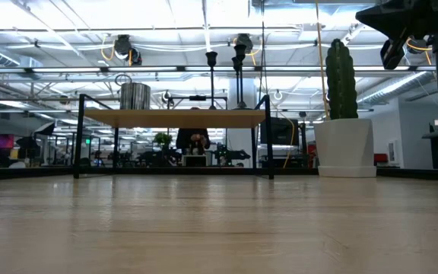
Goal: Pick & Place candle stick holders
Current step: Align the left silver scented candle can with the other silver scented candle on the shelf
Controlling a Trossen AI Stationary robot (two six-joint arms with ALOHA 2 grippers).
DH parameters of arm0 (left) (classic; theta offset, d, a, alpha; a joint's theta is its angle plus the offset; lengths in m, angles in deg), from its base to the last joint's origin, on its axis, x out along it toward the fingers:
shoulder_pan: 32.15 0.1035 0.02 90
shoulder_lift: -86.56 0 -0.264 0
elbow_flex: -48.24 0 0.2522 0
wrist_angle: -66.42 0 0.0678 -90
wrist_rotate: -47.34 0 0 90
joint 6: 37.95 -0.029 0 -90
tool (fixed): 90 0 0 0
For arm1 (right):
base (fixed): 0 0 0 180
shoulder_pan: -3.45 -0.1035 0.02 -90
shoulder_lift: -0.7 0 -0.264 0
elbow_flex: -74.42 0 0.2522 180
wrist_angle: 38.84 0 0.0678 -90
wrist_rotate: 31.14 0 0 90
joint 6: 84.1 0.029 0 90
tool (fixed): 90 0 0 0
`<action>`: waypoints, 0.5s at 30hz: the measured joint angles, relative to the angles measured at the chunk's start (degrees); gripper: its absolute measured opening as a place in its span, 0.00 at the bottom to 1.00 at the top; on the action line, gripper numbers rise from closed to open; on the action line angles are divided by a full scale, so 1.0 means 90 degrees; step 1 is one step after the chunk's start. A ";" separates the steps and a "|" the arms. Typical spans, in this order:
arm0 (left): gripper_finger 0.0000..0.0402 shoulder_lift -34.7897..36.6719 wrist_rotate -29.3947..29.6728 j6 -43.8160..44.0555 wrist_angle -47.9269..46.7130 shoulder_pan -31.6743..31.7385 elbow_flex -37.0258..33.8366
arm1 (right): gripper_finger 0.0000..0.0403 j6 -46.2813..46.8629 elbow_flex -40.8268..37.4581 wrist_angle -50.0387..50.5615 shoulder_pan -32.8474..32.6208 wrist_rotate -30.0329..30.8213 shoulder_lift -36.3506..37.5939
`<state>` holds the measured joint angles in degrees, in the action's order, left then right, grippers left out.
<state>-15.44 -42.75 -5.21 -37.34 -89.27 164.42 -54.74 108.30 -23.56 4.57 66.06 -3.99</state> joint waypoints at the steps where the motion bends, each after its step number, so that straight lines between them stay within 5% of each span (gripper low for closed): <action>1: 0.38 -0.0002 -0.0083 0.0019 -0.0002 0.0000 -0.0162 | 0.00 0.0000 0.0001 0.0000 0.0000 0.0000 0.0001; 15: 0.38 -0.0002 -0.0035 -0.0110 0.0005 -0.0120 -0.1702 | 0.00 0.0185 0.0000 0.0000 0.0000 0.0000 0.0000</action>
<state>-15.46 -43.06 -6.20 -37.29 -90.35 149.10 -53.08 108.30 -23.56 4.57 66.06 -3.99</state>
